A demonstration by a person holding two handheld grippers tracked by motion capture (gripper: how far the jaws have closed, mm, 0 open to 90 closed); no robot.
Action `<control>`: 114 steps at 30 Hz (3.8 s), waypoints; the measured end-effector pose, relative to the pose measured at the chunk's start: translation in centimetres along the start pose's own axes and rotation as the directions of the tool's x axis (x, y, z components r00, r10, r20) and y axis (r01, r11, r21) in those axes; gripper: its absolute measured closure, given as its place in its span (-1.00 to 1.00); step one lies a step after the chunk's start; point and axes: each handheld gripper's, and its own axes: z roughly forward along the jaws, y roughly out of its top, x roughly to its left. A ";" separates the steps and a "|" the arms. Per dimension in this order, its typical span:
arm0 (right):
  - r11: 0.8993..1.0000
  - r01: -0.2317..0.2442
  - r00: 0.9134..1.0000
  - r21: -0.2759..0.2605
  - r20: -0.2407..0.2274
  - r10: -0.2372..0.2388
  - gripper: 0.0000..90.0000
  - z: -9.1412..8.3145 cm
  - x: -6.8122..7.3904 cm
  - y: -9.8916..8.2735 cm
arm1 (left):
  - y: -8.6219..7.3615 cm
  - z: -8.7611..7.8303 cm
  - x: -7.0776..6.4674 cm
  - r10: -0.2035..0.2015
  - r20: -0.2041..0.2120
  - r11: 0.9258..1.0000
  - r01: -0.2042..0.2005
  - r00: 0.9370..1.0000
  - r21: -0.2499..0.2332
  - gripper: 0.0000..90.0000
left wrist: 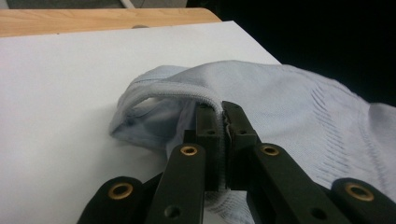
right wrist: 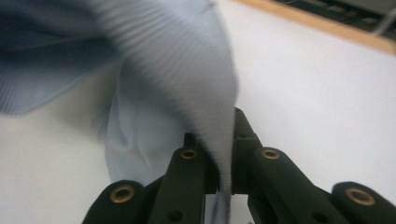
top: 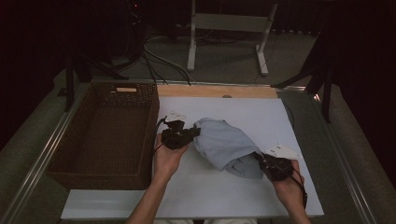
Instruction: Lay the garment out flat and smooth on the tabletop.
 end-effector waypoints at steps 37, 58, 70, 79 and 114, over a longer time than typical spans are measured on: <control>0.995 0.073 0.960 -0.064 -0.267 -0.087 -0.32 -3.8 -1.1 -1.7 | 0.3 -0.7 1.1 -0.032 -0.083 0.999 0.030 0.996 -0.025 0.97; 0.993 -0.083 0.982 -0.084 -0.178 0.067 -0.34 -2.5 -2.8 -1.8 | 0.3 -0.5 1.1 -0.030 -0.079 0.999 0.028 0.996 -0.033 0.97; 0.987 -0.157 0.982 0.032 -0.102 0.159 -0.25 1.4 -3.9 -2.5 | 0.2 -0.6 1.1 -0.023 -0.078 0.999 0.020 0.997 -0.032 0.97; 0.973 -0.175 0.978 0.149 -0.084 0.188 0.00 4.0 -3.9 -3.3 | -0.1 -0.8 0.9 -0.014 -0.068 0.999 0.011 0.998 -0.037 0.97; 0.989 -0.113 0.992 0.100 -0.037 0.117 0.95 -0.4 -4.5 -3.1 | -2.9 -1.4 -0.5 -0.007 -0.058 1.000 0.007 0.998 0.005 0.97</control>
